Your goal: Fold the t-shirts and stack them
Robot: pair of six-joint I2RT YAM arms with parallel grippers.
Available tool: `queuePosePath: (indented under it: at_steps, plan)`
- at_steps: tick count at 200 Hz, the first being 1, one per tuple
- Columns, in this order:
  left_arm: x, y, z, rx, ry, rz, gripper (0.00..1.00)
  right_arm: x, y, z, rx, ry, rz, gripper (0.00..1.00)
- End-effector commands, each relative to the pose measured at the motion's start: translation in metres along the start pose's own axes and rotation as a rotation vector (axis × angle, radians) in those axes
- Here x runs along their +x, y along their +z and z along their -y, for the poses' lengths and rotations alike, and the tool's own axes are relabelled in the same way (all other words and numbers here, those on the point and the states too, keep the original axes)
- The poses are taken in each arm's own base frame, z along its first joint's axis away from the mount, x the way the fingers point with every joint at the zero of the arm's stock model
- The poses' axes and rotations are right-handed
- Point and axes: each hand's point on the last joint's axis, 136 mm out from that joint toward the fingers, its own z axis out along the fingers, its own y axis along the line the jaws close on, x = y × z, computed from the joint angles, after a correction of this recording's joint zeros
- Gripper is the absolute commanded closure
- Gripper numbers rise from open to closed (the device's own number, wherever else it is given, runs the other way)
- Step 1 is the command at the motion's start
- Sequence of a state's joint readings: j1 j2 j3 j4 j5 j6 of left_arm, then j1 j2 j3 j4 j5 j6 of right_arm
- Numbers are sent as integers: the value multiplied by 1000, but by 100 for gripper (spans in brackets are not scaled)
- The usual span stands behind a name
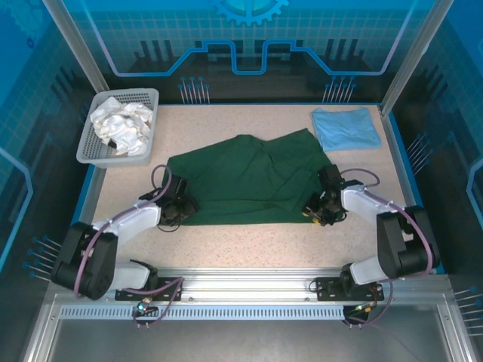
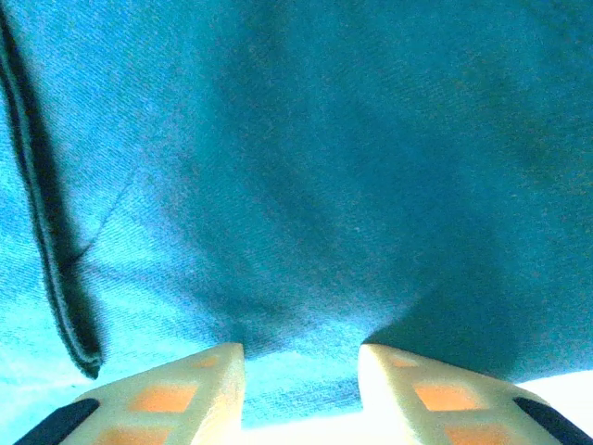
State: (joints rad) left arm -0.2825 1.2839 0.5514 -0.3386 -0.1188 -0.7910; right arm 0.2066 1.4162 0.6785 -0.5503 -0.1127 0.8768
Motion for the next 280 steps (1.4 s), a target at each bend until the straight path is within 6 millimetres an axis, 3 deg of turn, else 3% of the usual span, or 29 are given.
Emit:
queuePosePath:
  at_steps: [1,30,61,97,135,154,183,232,257,280]
  plan:
    - [19,-8,-28,-53,-46,-29,38,35,-2,26,74,33,-69,60]
    - [36,-20,-38,-5,-89,-47,39,57,-9,39,94,10,-63,58]
    - [28,-49,-27,79,-110,5,37,62,-26,36,58,-22,-11,48]
    - [0,-78,20,208,-84,36,36,37,-57,8,8,-110,118,50]
    - [-54,-93,81,255,-19,83,27,6,-77,-36,-1,-219,159,52]
    - [-75,-81,106,284,-41,42,28,-17,-82,-70,-20,-271,182,50]
    - [-101,-44,122,243,-81,-4,29,-57,-74,-118,1,-305,161,48]
    - [-113,12,103,129,-262,-90,30,-145,-58,-183,-96,-210,223,46]
    - [-116,19,103,95,-355,-133,33,-159,-47,-203,-117,-172,179,47]
    - [-118,26,106,71,-403,-167,35,-162,-43,-205,-96,-150,148,47]
